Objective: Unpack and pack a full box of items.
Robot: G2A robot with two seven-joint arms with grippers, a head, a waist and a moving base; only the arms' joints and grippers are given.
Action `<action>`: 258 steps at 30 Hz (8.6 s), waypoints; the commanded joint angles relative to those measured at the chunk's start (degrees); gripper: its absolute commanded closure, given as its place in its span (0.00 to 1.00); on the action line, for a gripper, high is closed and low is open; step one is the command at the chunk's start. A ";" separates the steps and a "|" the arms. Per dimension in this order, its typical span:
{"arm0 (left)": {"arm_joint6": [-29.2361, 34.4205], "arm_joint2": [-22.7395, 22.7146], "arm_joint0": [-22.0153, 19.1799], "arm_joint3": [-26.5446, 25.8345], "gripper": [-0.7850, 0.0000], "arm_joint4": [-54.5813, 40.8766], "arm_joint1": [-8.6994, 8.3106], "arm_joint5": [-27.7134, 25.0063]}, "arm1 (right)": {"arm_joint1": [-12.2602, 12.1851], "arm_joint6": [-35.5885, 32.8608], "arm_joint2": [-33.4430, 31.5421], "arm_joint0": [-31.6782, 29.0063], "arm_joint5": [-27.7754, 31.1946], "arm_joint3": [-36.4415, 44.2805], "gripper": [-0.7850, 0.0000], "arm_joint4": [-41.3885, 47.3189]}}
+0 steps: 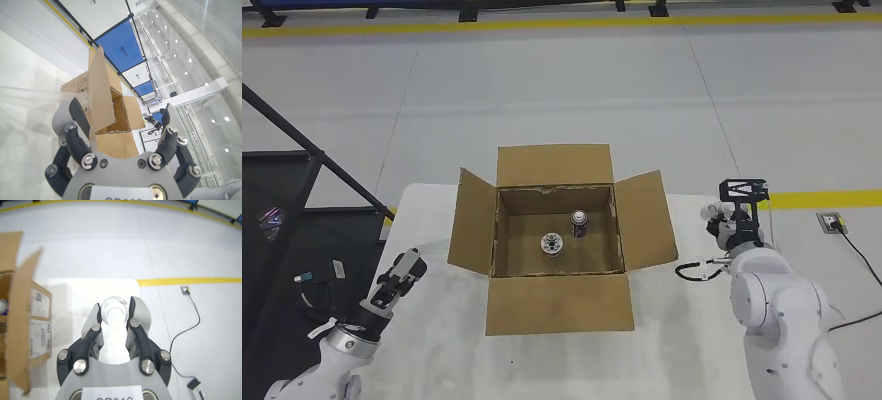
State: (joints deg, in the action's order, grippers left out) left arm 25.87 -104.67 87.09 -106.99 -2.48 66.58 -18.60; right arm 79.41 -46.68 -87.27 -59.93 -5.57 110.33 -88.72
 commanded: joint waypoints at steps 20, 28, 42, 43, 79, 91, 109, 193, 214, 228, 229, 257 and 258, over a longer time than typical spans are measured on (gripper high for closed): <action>0.00 0.00 0.00 0.00 0.00 0.00 0.00 0.00 | 3.85 -5.66 29.10 28.83 27.57 -32.91 1.00 14.60; 0.00 0.00 0.00 0.00 0.00 0.00 0.00 0.00 | 4.18 -8.04 30.74 29.42 28.99 -37.60 1.00 16.37; 0.00 0.00 0.00 0.00 0.00 0.00 0.00 0.00 | 5.94 -3.65 34.44 33.10 28.68 -51.67 0.76 19.56; 0.00 0.00 0.00 0.00 0.00 0.00 0.00 0.00 | 6.04 -3.40 34.73 33.26 28.85 -52.22 0.71 19.58; 0.00 0.00 0.00 0.00 0.00 0.00 0.00 0.00 | -0.98 -2.80 -1.80 4.62 16.59 -5.91 0.00 27.18; 0.00 0.00 0.00 0.00 0.00 0.00 0.00 0.00 | -0.98 -2.39 -0.74 4.72 15.25 -8.63 0.00 27.77; 0.00 0.00 0.00 0.00 0.00 0.00 0.00 0.00 | -2.56 -13.70 2.02 11.55 25.75 -19.83 0.00 39.55; 0.45 25.80 -17.84 10.35 0.00 15.15 1.14 11.56 | -1.23 2.54 27.60 27.54 35.20 -46.93 0.00 60.43; 1.73 10.90 -6.71 0.25 0.00 10.07 -0.58 6.67 | -2.28 9.60 25.14 26.08 34.37 -42.33 0.00 58.19; 33.18 0.67 2.14 7.26 0.00 -6.64 -3.24 -3.73 | -1.88 18.76 23.15 26.64 28.55 -47.74 0.00 60.91; 35.01 1.01 1.97 7.61 0.00 -6.87 -3.39 -4.21 | -1.76 19.93 23.03 27.24 27.96 -49.09 0.00 61.29; 30.26 9.54 1.88 4.33 0.00 -4.96 -4.29 -5.83 | 7.64 26.24 29.07 48.17 37.76 -92.84 0.00 76.99; 29.85 9.47 1.99 4.17 0.00 -5.04 -4.32 -5.86 | 7.79 25.33 28.99 48.48 38.88 -93.57 0.00 77.57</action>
State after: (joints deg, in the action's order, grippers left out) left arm 56.08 -95.15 88.99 -102.70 -7.42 62.28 -24.43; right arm 87.10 -20.50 -58.21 -11.67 32.31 17.33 -11.62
